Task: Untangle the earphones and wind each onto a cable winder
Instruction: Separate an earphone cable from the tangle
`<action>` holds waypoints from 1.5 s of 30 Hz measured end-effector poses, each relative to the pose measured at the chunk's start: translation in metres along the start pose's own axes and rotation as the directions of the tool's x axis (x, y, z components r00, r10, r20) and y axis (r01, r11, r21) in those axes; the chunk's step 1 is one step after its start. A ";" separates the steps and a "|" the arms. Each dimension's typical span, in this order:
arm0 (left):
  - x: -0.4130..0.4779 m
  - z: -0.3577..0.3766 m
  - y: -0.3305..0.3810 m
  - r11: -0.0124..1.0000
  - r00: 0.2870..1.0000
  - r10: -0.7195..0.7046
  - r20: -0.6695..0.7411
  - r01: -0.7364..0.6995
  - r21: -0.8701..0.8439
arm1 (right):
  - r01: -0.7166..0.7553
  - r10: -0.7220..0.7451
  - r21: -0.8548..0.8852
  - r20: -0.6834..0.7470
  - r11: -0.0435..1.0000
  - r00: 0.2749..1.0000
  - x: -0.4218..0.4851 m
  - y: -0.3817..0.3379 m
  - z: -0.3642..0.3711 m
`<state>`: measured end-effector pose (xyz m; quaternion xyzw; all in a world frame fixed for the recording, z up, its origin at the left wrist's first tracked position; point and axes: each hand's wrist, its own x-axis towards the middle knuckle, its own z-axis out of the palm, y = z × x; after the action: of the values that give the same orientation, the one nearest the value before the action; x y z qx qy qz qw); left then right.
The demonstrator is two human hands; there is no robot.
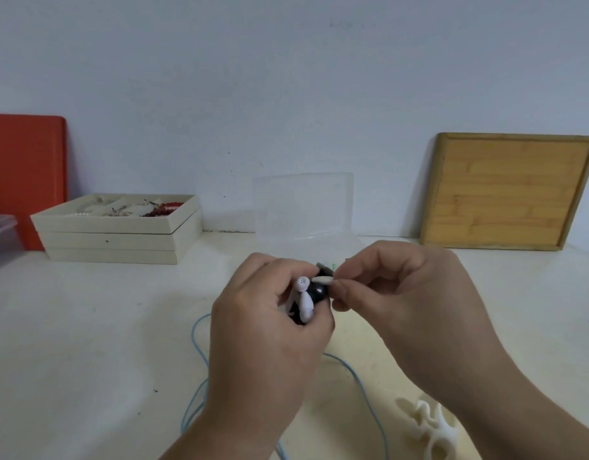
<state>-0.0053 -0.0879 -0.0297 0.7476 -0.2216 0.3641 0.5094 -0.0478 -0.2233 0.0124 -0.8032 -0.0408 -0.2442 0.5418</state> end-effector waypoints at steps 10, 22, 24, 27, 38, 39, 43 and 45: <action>0.001 0.000 0.003 0.996 0.999 -0.010 -0.050 0.005 -0.084 | -0.163 0.156 0.198 0.047 0.967 0.987 0.000 0.000 0.002; 0.002 -0.003 0.012 0.899 0.992 -0.096 0.076 0.119 -0.422 | -0.321 0.220 0.539 0.244 0.778 0.944 0.006 0.017 0.002; 0.003 -0.004 0.013 0.857 0.976 -0.189 0.106 0.217 -0.467 | -0.295 0.217 0.472 0.214 0.831 0.952 0.007 0.018 0.000; 0.008 -0.005 0.012 0.812 0.934 -0.323 0.156 0.358 -0.462 | -0.260 0.206 0.367 0.181 0.893 0.962 0.006 0.018 0.001; 0.010 0.000 0.008 0.672 0.799 -0.583 0.147 0.576 -0.466 | -0.112 0.107 0.082 0.061 0.990 0.992 0.004 0.021 0.011; 0.010 0.001 0.007 0.640 0.781 -0.605 0.156 0.593 -0.488 | -0.102 0.099 0.056 0.059 0.993 0.993 0.005 0.022 0.011; 0.009 0.002 0.005 0.545 0.732 -0.645 0.219 0.642 -0.540 | -0.117 0.107 0.101 0.102 0.988 0.989 0.008 0.024 0.007; 0.009 0.002 0.004 0.524 0.720 -0.654 0.233 0.653 -0.547 | -0.120 0.108 0.105 0.117 0.987 0.987 0.008 0.026 0.008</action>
<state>-0.0021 -0.0907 -0.0204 0.5758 -0.0269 0.0585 0.8151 -0.0294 -0.2285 -0.0083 -0.7850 -0.0384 -0.1649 0.5959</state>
